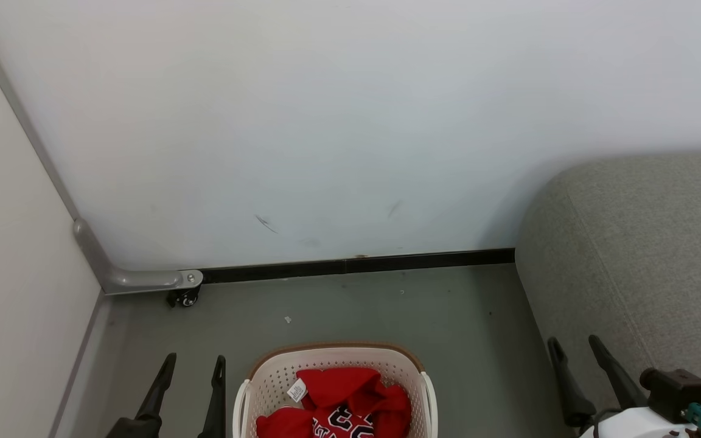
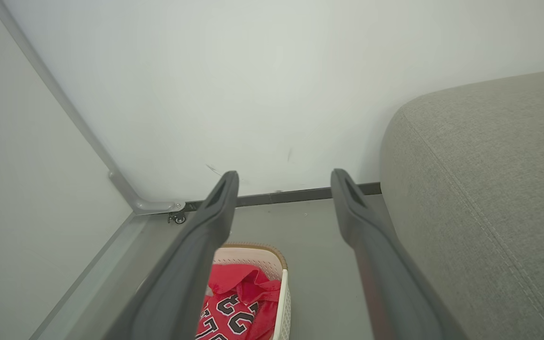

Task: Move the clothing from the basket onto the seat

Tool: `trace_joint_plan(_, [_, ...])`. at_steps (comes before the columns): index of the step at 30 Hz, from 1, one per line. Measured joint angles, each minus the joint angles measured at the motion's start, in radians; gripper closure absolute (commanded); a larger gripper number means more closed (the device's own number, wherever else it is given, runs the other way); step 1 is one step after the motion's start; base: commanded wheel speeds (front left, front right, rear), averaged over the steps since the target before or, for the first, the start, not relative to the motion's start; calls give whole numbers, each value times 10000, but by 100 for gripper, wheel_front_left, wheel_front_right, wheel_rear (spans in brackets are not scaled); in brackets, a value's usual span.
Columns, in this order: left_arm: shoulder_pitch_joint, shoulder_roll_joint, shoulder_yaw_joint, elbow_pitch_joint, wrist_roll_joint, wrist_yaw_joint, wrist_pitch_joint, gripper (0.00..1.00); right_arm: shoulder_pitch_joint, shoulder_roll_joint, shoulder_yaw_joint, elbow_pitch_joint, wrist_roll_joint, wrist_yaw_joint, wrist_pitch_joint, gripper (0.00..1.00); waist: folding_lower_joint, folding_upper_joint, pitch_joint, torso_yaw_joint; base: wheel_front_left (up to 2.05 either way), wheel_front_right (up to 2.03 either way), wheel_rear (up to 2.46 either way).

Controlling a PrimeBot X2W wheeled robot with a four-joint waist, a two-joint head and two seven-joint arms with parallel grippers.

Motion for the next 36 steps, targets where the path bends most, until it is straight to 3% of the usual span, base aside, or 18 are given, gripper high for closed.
trace_joint_plan(27, [-26,8,-334,332,-81,54,0,0,-44,0,29,157,-65,0,0,0,-1,0,-39,33,0,0,0])
trace_joint_plan(36, [-20,8,-593,698,29,-217,0,0,7,6,-364,307,-15,0,0,0,-2,0,60,-76,0,0,0])
